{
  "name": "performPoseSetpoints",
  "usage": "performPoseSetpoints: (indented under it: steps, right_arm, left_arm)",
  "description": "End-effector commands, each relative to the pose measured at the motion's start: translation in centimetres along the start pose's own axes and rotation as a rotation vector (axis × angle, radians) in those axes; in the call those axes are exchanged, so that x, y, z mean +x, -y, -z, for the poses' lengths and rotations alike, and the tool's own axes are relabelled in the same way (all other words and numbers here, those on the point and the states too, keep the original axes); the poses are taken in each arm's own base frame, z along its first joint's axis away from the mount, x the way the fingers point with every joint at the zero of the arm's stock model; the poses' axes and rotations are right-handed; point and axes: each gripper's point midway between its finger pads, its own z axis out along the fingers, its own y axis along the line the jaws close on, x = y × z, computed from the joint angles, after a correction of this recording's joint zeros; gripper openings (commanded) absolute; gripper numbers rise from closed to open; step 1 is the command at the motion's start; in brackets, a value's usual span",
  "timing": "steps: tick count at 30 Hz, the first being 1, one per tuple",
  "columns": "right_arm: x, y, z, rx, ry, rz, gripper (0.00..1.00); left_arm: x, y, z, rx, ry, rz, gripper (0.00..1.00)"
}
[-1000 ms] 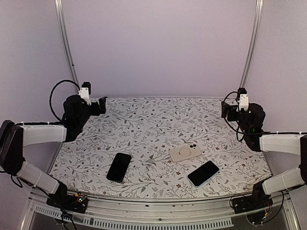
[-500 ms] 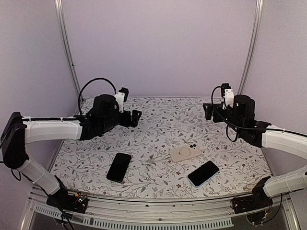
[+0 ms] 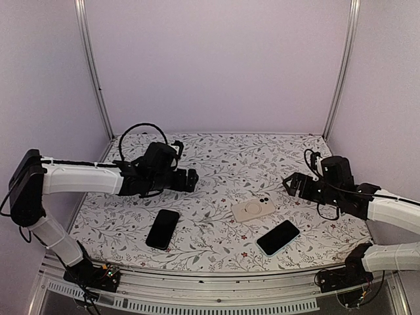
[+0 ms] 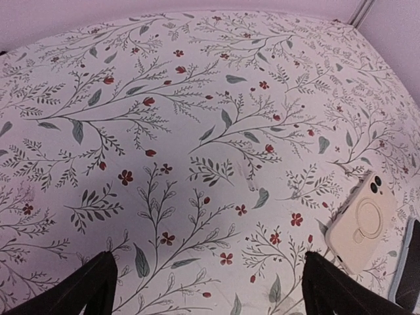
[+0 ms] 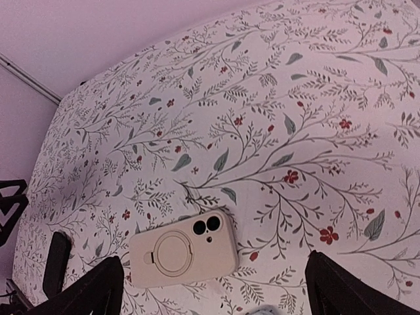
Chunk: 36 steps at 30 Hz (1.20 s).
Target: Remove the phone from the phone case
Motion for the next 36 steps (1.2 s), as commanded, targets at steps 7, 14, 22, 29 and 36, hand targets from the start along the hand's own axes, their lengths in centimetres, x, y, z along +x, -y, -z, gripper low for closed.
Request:
performPoseSetpoints:
  steps: [7,14,22,29,36]
  right_arm:
    - [12.6,2.4,3.1,0.076,-0.508,-0.293,0.99]
    - [16.4,3.2,6.1,0.17,-0.641,-0.391,0.99]
    - [19.0,1.9,4.7,0.131,-0.712,-0.403,0.99]
    - [18.5,0.9,1.8,0.146,-0.728,-0.277,0.99]
    - [16.3,-0.6,-2.9,0.183,-0.697,-0.096,0.99]
  left_arm:
    - [0.8,0.0,-0.6,-0.01,-0.028,0.076,0.99]
    - [0.3,0.7,-0.4,0.029,-0.006,0.092,0.99]
    - [-0.7,1.5,0.2,0.069,0.009,0.09,0.99]
    - [-1.2,1.2,1.3,0.068,0.027,0.091,0.99]
    - [-1.1,0.7,2.1,0.063,0.034,0.12,0.99]
